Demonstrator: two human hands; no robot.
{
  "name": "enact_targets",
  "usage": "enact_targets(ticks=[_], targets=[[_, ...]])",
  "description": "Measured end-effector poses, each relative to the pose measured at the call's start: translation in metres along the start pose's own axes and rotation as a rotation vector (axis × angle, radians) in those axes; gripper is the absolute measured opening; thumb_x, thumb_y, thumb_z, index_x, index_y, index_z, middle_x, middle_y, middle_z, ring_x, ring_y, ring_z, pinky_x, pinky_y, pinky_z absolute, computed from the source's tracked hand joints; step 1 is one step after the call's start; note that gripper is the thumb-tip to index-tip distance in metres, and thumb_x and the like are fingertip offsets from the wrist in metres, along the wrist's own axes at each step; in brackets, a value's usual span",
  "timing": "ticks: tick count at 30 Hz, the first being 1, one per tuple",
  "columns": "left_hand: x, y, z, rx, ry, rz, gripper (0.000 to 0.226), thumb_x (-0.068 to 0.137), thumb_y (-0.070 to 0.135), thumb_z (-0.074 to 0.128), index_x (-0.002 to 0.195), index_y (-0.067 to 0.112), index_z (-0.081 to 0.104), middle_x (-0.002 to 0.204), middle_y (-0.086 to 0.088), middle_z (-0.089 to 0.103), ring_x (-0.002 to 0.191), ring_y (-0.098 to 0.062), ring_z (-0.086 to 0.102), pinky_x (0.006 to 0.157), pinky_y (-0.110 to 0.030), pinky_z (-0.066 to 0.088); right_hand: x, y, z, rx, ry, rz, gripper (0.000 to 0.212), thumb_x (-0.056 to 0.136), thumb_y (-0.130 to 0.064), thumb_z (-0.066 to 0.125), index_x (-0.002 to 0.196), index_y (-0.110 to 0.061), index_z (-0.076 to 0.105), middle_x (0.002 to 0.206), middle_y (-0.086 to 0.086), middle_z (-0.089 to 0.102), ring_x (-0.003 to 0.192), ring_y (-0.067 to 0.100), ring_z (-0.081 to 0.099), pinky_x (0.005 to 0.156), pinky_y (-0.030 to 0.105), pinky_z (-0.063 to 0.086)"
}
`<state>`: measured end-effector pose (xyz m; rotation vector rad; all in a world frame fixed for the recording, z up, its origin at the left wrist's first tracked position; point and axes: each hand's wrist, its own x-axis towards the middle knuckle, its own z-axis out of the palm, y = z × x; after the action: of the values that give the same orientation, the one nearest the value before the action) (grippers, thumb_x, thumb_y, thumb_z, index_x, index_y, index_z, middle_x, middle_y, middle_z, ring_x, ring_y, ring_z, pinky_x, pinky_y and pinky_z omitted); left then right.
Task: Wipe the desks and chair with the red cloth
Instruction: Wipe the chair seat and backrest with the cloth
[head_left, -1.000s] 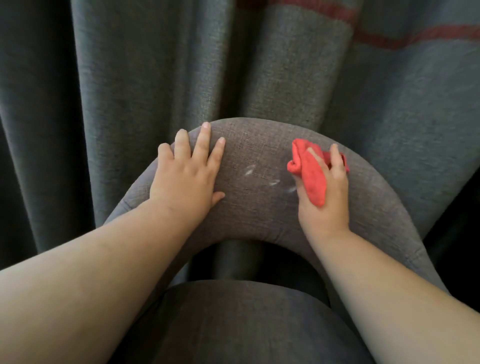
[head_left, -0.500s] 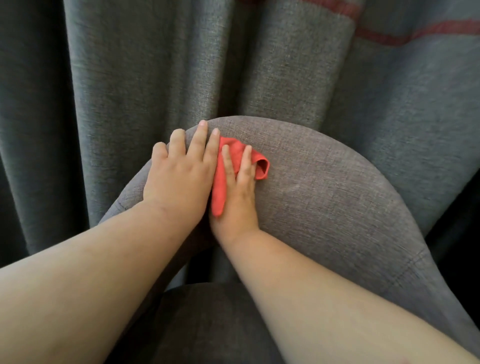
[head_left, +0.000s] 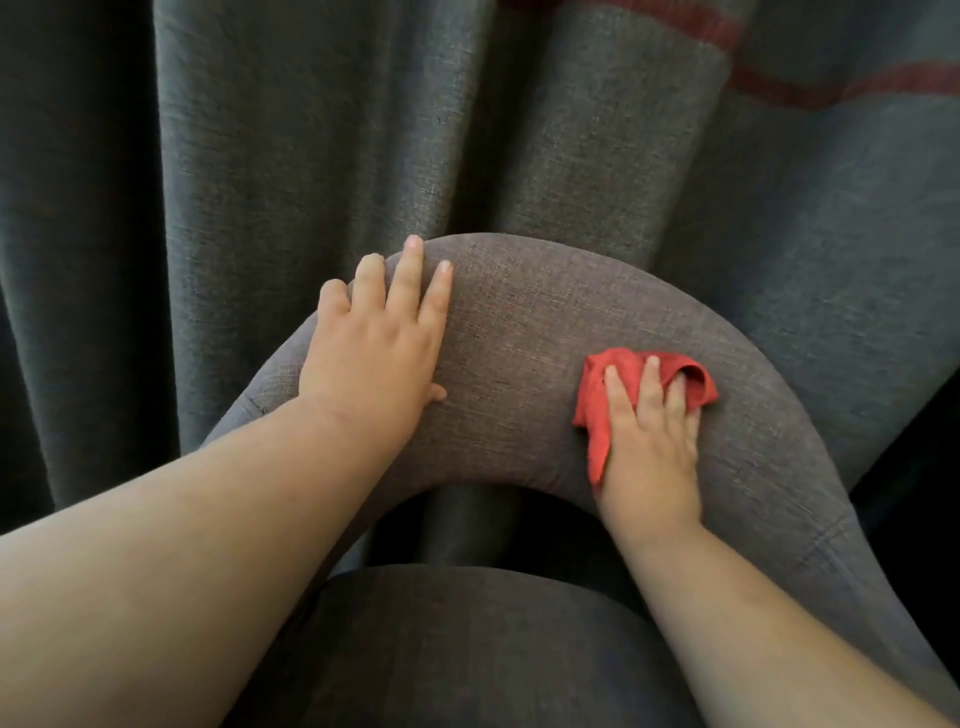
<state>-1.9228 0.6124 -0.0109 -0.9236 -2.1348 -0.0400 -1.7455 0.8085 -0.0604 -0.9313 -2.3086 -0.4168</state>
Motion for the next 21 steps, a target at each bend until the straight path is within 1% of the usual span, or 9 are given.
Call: enact_targets(ticks=[2,4,7,9,12,14,16,18,21], targets=[[0.001,0.0,0.0,0.01,-0.014,-0.01,0.113,0.078,0.069,0.057,0.153,0.014,-0.007,0.16,-0.024,-0.002,0.138,-0.04,0.022,0.101,-0.049,0.035,0.005,-0.037,0.007,0.127,-0.056,0.153,0.094,0.084,-0.028,0.064,0.157,-0.023,0.005,0.164,0.02,-0.005,0.148,0.045,0.0,0.12,0.055,0.004],[0.001,0.001,-0.001,0.025,-0.018,-0.02,0.114,0.077,0.071,0.057,0.153,0.014,-0.005,0.16,-0.025,0.0,0.138,-0.04,0.022,0.1,-0.049,0.035,0.01,-0.081,0.014,0.266,-0.082,0.215,0.096,0.087,-0.033,0.059,0.156,-0.026,-0.007,0.163,0.02,-0.013,0.148,0.046,-0.003,0.119,0.055,0.007],[0.001,0.002,-0.001,0.042,-0.009,-0.024,0.112,0.075,0.073,0.056,0.153,0.015,-0.002,0.16,-0.023,0.004,0.137,-0.039,0.024,0.098,-0.048,0.035,0.013,-0.134,0.018,0.413,-0.073,0.09,0.098,0.089,-0.036,0.056,0.15,-0.035,-0.021,0.161,0.022,-0.018,0.146,0.049,-0.007,0.118,0.059,0.006],[0.001,0.001,-0.002,0.038,-0.005,-0.018,0.11,0.076,0.072,0.055,0.153,0.017,0.0,0.16,-0.023,0.006,0.137,-0.039,0.024,0.097,-0.048,0.035,0.013,-0.14,0.016,0.426,-0.063,-0.016,0.1,0.087,-0.041,0.059,0.15,-0.038,-0.019,0.162,0.022,-0.016,0.146,0.051,-0.006,0.118,0.063,0.006],[0.002,0.002,-0.004,0.038,-0.011,-0.018,0.11,0.075,0.075,0.053,0.154,0.018,0.001,0.16,-0.023,0.005,0.138,-0.039,0.022,0.098,-0.049,0.034,0.02,-0.118,0.009,0.299,0.04,-0.221,0.088,0.091,-0.049,0.055,0.156,-0.029,0.001,0.164,0.019,-0.004,0.147,0.048,0.005,0.116,0.064,0.01],[0.001,0.003,-0.004,0.041,-0.02,-0.018,0.113,0.073,0.076,0.055,0.154,0.019,0.0,0.16,-0.023,0.004,0.139,-0.04,0.021,0.099,-0.049,0.033,0.033,-0.094,0.004,0.157,0.095,-0.342,0.079,0.094,-0.048,0.051,0.157,-0.022,0.012,0.165,0.016,0.004,0.148,0.043,0.012,0.115,0.062,0.013],[0.001,0.003,-0.005,0.044,-0.026,-0.018,0.115,0.072,0.075,0.058,0.154,0.018,0.0,0.16,-0.023,0.004,0.139,-0.04,0.021,0.1,-0.049,0.033,0.047,-0.065,-0.004,-0.038,0.077,-0.408,0.077,0.093,-0.039,0.048,0.157,-0.018,0.011,0.166,0.014,0.005,0.148,0.041,0.014,0.115,0.06,0.014],[0.0,0.002,-0.005,0.052,-0.022,-0.019,0.114,0.073,0.074,0.058,0.154,0.018,-0.001,0.16,-0.024,0.004,0.139,-0.04,0.021,0.1,-0.049,0.034,0.055,-0.031,-0.01,-0.172,0.043,-0.399,0.076,0.092,-0.032,0.045,0.157,-0.015,0.008,0.166,0.014,0.006,0.148,0.04,0.015,0.116,0.058,0.015],[0.0,0.001,-0.005,0.031,-0.021,-0.011,0.113,0.075,0.072,0.058,0.154,0.018,-0.002,0.16,-0.023,0.003,0.139,-0.04,0.02,0.102,-0.051,0.033,0.052,0.015,-0.019,-0.217,0.025,-0.282,0.073,0.092,-0.028,0.044,0.156,-0.011,0.015,0.165,0.016,0.011,0.147,0.041,0.018,0.114,0.058,0.022]])
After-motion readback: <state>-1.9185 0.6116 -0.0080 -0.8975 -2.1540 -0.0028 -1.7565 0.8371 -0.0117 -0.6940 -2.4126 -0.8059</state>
